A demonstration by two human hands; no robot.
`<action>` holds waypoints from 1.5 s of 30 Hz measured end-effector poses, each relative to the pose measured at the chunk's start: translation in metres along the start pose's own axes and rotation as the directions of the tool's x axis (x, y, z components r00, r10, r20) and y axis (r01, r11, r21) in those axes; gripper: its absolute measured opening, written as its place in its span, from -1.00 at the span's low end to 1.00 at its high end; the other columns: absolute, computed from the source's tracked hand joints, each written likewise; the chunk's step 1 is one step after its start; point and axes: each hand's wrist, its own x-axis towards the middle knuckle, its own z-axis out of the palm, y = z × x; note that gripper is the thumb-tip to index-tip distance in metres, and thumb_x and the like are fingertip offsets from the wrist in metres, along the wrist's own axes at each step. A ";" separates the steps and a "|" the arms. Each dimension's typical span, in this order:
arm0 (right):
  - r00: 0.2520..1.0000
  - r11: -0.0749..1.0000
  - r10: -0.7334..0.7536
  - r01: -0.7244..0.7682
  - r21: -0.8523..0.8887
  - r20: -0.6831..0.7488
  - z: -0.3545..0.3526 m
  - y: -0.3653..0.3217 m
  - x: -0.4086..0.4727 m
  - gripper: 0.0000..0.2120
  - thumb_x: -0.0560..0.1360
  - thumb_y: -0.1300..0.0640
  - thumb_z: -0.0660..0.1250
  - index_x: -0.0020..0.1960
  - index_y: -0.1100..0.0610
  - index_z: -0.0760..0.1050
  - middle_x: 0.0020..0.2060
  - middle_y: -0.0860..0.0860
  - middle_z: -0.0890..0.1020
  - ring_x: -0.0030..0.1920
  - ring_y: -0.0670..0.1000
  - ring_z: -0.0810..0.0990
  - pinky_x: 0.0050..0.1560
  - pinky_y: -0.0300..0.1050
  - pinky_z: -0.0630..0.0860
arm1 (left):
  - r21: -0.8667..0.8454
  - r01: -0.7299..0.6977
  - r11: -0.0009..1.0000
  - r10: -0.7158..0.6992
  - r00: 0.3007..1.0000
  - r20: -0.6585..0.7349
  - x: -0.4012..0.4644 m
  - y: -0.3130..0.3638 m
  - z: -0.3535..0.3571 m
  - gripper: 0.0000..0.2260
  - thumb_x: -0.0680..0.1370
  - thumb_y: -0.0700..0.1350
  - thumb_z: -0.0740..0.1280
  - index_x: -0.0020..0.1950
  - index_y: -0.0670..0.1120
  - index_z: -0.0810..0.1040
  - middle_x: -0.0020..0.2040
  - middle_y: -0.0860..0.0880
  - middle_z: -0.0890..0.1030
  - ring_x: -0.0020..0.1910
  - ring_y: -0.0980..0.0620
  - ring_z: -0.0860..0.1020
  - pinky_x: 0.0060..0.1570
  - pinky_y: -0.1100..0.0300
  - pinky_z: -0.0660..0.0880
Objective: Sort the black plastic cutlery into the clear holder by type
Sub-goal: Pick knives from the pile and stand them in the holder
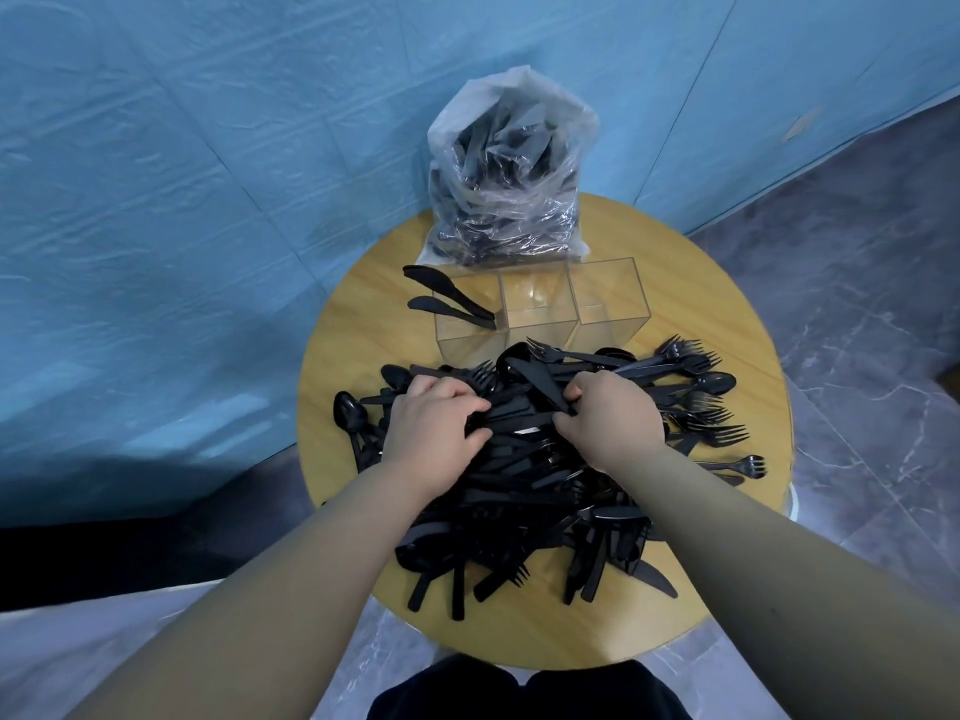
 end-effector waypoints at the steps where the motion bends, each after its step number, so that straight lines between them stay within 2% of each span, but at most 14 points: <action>1: 1.000 1.000 -0.009 0.009 -0.012 0.000 0.001 0.001 0.000 -0.74 0.48 -0.01 0.32 0.11 0.08 0.53 -0.01 0.04 0.57 0.02 0.12 0.53 -0.16 -0.12 0.44 | -0.001 0.001 1.000 -0.001 1.000 -0.009 0.001 0.001 0.001 -0.68 0.56 0.11 0.28 0.31 0.15 0.51 0.27 0.18 0.46 0.31 0.04 0.24 0.25 0.10 0.22; 4: 1.000 1.000 -0.010 0.010 -0.015 -0.013 0.002 0.002 0.000 -0.75 0.49 -0.01 0.31 0.11 0.08 0.54 0.03 0.05 0.55 0.11 0.13 0.47 -0.10 -0.10 0.43 | -0.004 -0.009 1.000 0.009 0.999 -0.032 0.004 0.005 0.003 -0.71 0.57 0.09 0.28 0.29 0.14 0.53 0.26 0.17 0.47 0.30 0.04 0.26 0.25 0.11 0.23; 10: 0.999 0.998 0.009 -0.007 0.064 -0.043 -0.002 0.000 -0.006 -0.79 0.48 0.00 0.30 0.06 0.06 0.56 -0.04 0.03 0.61 0.12 0.11 0.45 -0.07 -0.08 0.48 | -0.038 -0.002 0.999 0.000 0.997 -0.073 0.009 0.014 0.002 -0.70 0.56 0.07 0.30 0.28 0.12 0.54 0.26 0.15 0.49 0.27 0.01 0.29 0.23 0.10 0.24; 12: 0.999 0.994 0.020 -0.016 0.111 -0.036 -0.005 0.002 -0.009 -0.80 0.49 0.00 0.31 0.05 0.06 0.55 -0.07 0.00 0.62 0.09 0.10 0.48 -0.08 -0.10 0.46 | -0.104 0.019 0.994 -0.031 0.993 -0.110 0.011 0.017 -0.001 -0.70 0.56 0.07 0.31 0.28 0.09 0.55 0.24 0.13 0.51 0.25 0.01 0.32 0.21 0.13 0.27; 15: 0.999 0.972 0.027 -0.020 0.234 -0.024 -0.011 0.003 -0.011 -0.83 0.48 0.00 0.35 0.01 0.07 0.56 -0.10 -0.02 0.62 0.00 0.08 0.55 -0.06 -0.11 0.47 | -0.286 0.079 0.955 -0.119 0.985 -0.126 0.014 0.024 -0.011 -0.71 0.57 0.03 0.30 0.28 0.03 0.55 0.21 0.09 0.54 0.12 0.09 0.43 0.07 0.25 0.31; 19: 0.999 0.867 0.026 -0.032 0.498 0.019 -0.021 -0.001 -0.012 -0.86 0.44 0.03 0.43 -0.10 0.07 0.53 -0.23 -0.06 0.59 -0.15 -0.01 0.56 -0.11 -0.17 0.44 | -0.616 0.130 0.777 -0.187 0.982 -0.029 0.017 0.036 -0.025 -0.71 0.57 -0.04 0.32 0.28 -0.04 0.55 0.14 0.07 0.62 -0.06 0.25 0.55 0.01 0.38 0.40; 23: 0.995 0.693 -0.020 -0.055 0.719 0.095 -0.029 -0.007 -0.013 -0.92 0.42 0.13 0.48 -0.15 0.10 0.59 -0.33 -0.07 0.61 -0.33 -0.11 0.56 -0.23 -0.26 0.46 | -0.824 0.196 0.531 -0.234 0.969 0.080 0.017 0.047 -0.038 -0.86 0.57 -0.12 0.31 0.08 0.04 0.61 -0.09 0.13 0.66 -0.27 0.26 0.60 -0.28 0.38 0.41; 25: 0.995 0.638 -0.030 -0.053 0.768 0.093 -0.032 -0.007 -0.014 -0.89 0.41 0.17 0.48 -0.23 0.04 0.57 -0.39 -0.12 0.58 -0.44 -0.24 0.52 -0.33 -0.40 0.44 | -0.850 0.221 0.479 -0.241 0.964 0.115 0.017 0.049 -0.043 -0.90 0.56 -0.12 0.33 -0.03 0.06 0.60 -0.13 0.11 0.66 -0.25 0.23 0.61 -0.28 0.34 0.41; 27: 0.996 0.621 -0.037 -0.040 0.783 0.080 -0.033 -0.006 -0.015 -0.82 0.40 0.18 0.49 -0.29 0.00 0.55 -0.45 -0.17 0.55 -0.49 -0.29 0.48 -0.39 -0.48 0.39 | -0.852 0.230 0.470 -0.225 0.965 0.136 0.016 0.049 -0.046 -0.93 0.55 -0.12 0.35 -0.03 0.01 0.61 -0.14 0.08 0.66 -0.24 0.23 0.61 -0.28 0.33 0.43; 30: 0.994 0.606 -0.046 -0.052 0.794 0.100 -0.031 -0.006 -0.016 -0.85 0.39 0.16 0.51 -0.29 0.01 0.57 -0.46 -0.16 0.56 -0.45 -0.27 0.49 -0.32 -0.42 0.42 | -0.857 0.248 0.452 -0.224 0.961 0.161 0.015 0.049 -0.048 -0.94 0.54 -0.13 0.36 -0.01 -0.04 0.60 -0.15 0.06 0.66 -0.24 0.22 0.61 -0.25 0.30 0.44; 34: 0.992 0.566 -0.046 -0.072 0.821 0.119 -0.029 -0.005 -0.017 -0.91 0.40 0.12 0.50 -0.13 0.11 0.64 -0.27 -0.03 0.65 -0.28 -0.11 0.58 -0.15 -0.22 0.49 | -0.873 0.259 0.413 -0.223 0.958 0.179 0.013 0.049 -0.050 -0.93 0.55 -0.16 0.36 -0.11 -0.01 0.57 -0.23 0.11 0.65 -0.26 0.20 0.62 -0.21 0.26 0.49; 36: 0.991 0.558 -0.053 -0.071 0.827 0.121 -0.030 -0.005 -0.019 -0.96 0.42 0.14 0.47 -0.15 0.08 0.63 -0.28 -0.04 0.65 -0.31 -0.13 0.58 -0.20 -0.27 0.49 | -0.878 0.262 0.400 -0.211 0.959 0.190 0.012 0.049 -0.050 -0.91 0.54 -0.18 0.36 -0.13 -0.02 0.58 -0.28 0.13 0.65 -0.26 0.21 0.62 -0.21 0.27 0.50; 41: 0.986 0.610 -0.115 -0.028 0.792 0.123 -0.028 -0.005 -0.021 -0.95 0.50 0.16 0.39 -0.12 0.04 0.62 -0.26 -0.12 0.65 -0.36 -0.30 0.56 -0.31 -0.47 0.43 | -0.883 0.262 0.389 -0.173 0.962 0.209 0.007 0.050 -0.047 -0.91 0.54 -0.20 0.37 -0.07 -0.01 0.59 -0.19 0.11 0.66 -0.23 0.19 0.60 -0.22 0.30 0.49; 45: 0.978 0.595 -0.137 -0.047 0.802 0.159 -0.028 -0.004 -0.023 -0.89 0.54 0.15 0.34 -0.04 0.08 0.65 -0.20 -0.05 0.70 -0.24 -0.15 0.65 -0.21 -0.33 0.53 | -0.883 0.270 0.385 -0.176 0.960 0.217 0.005 0.049 -0.047 -0.91 0.54 -0.21 0.37 -0.05 -0.01 0.56 -0.17 0.10 0.65 -0.25 0.19 0.60 -0.26 0.31 0.47</action>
